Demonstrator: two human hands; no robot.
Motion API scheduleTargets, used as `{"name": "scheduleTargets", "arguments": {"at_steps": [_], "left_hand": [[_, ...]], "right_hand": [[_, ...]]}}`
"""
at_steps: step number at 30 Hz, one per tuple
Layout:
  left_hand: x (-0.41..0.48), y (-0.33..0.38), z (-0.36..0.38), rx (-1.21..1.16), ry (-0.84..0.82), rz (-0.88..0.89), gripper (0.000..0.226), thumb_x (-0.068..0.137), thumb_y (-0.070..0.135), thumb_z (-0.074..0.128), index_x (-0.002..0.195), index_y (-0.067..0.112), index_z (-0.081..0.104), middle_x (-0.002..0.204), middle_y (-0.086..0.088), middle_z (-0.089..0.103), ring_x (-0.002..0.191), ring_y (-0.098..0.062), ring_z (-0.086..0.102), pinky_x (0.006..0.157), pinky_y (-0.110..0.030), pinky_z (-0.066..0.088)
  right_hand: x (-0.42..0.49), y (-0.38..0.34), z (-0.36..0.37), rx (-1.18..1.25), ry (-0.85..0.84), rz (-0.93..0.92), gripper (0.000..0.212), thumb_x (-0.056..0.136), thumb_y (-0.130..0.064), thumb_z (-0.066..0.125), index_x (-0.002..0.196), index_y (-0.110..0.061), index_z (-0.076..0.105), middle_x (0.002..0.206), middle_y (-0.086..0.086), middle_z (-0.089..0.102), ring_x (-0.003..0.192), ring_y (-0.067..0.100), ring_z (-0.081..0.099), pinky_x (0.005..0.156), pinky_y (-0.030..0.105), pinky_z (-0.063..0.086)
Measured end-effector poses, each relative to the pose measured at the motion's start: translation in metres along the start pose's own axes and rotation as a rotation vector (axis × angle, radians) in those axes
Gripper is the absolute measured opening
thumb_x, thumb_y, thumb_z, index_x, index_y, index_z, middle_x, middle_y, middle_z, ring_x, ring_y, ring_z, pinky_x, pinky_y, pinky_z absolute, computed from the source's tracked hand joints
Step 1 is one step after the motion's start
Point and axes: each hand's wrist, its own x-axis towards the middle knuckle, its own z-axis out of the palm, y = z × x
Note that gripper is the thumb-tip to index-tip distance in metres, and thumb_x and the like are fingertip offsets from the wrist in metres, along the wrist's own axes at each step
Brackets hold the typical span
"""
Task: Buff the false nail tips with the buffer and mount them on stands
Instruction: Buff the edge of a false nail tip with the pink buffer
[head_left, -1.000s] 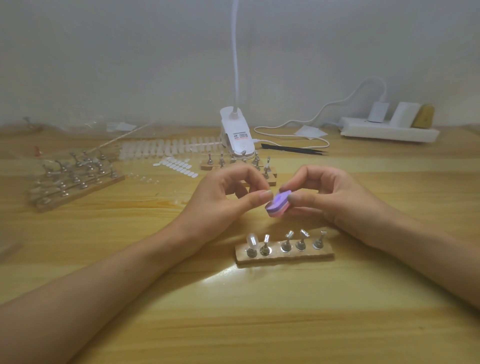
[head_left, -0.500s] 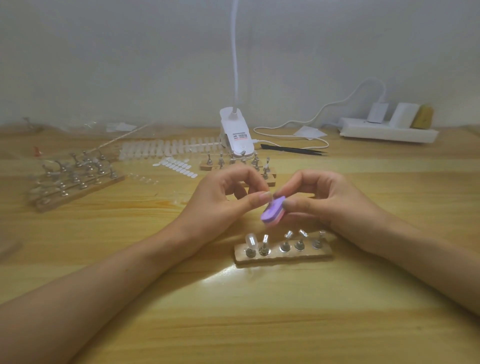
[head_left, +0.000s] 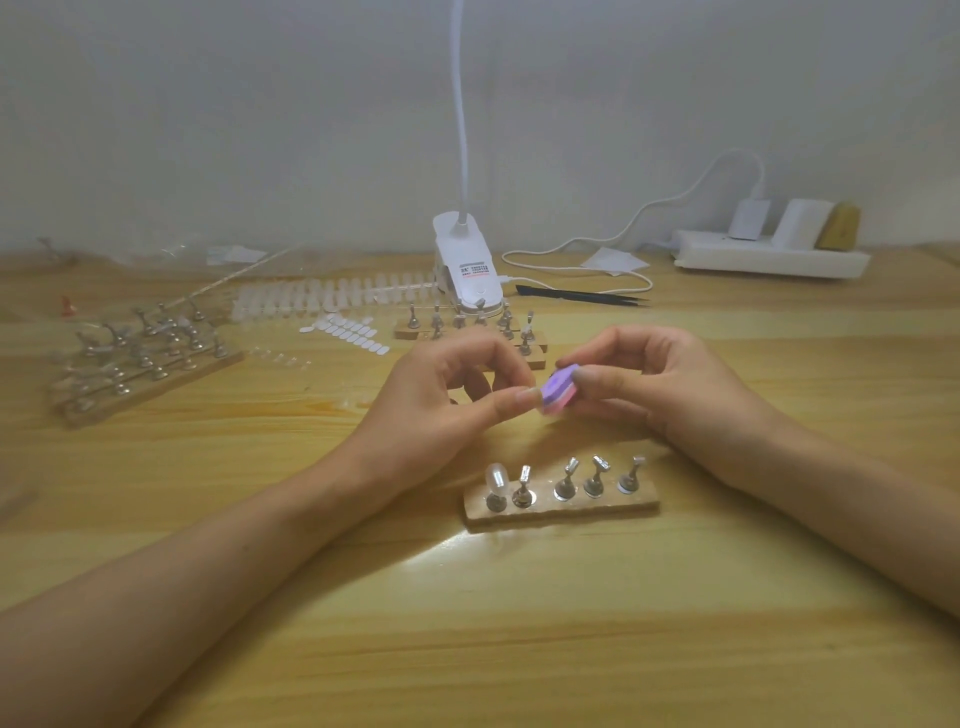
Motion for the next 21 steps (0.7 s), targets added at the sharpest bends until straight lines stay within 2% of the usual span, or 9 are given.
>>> {"name": "scheduleTargets", "arguments": {"at_steps": [2,6,10,14,18,21], "left_hand": [[0.000,-0.001,0.000,-0.010,0.015,-0.014,0.014,0.085,0.011,0.074,0.076,0.019,0.066,0.084,-0.003,0.067,0.070,-0.002,0.056,0.067,-0.011,0.042],[0.000,-0.001,-0.001,0.010,0.018,0.001,0.014,0.085,0.010,0.074,0.076,0.018,0.066,0.083,-0.003,0.066,0.070,-0.001,0.056,0.067,-0.012,0.043],[0.000,0.000,-0.001,0.019,0.012,-0.002,0.015,0.085,0.011,0.074,0.075,0.019,0.066,0.083,0.000,0.065,0.070,-0.001,0.056,0.066,-0.010,0.041],[0.001,-0.001,-0.001,-0.005,0.026,-0.017,0.013,0.085,0.010,0.073,0.076,0.016,0.066,0.083,-0.003,0.067,0.070,-0.004,0.057,0.068,-0.015,0.044],[0.000,0.002,0.000,0.017,-0.007,-0.009,0.014,0.083,0.013,0.075,0.074,0.018,0.066,0.082,-0.002,0.066,0.069,-0.001,0.056,0.065,-0.009,0.041],[-0.001,0.000,-0.002,-0.087,0.029,-0.066,0.011,0.081,0.025,0.075,0.076,0.018,0.068,0.079,0.001,0.068,0.070,-0.011,0.055,0.066,-0.017,0.044]], "right_hand": [[0.001,-0.001,-0.003,0.014,0.028,0.007,0.027,0.077,-0.012,0.073,0.100,0.001,0.070,0.097,0.016,0.076,0.092,0.026,0.075,0.078,0.021,0.057],[-0.001,0.001,0.001,-0.003,-0.071,0.005,0.022,0.077,-0.016,0.075,0.096,-0.004,0.074,0.097,0.017,0.076,0.092,0.027,0.075,0.078,0.025,0.059],[0.001,0.000,-0.002,0.015,0.007,0.004,0.025,0.077,-0.014,0.074,0.099,-0.001,0.071,0.097,0.017,0.076,0.094,0.029,0.074,0.081,0.025,0.059],[-0.004,0.000,0.005,-0.027,-0.105,-0.013,0.015,0.075,-0.020,0.077,0.088,-0.012,0.076,0.098,0.016,0.075,0.090,0.029,0.075,0.077,0.030,0.061],[0.001,-0.001,-0.005,0.036,0.103,-0.027,0.023,0.076,-0.015,0.074,0.095,-0.003,0.068,0.100,0.016,0.075,0.088,0.026,0.075,0.077,0.024,0.059],[-0.001,-0.004,-0.012,-0.067,0.087,-0.060,0.018,0.081,-0.011,0.075,0.097,-0.005,0.067,0.105,0.013,0.074,0.088,0.023,0.075,0.076,0.026,0.060]]}}
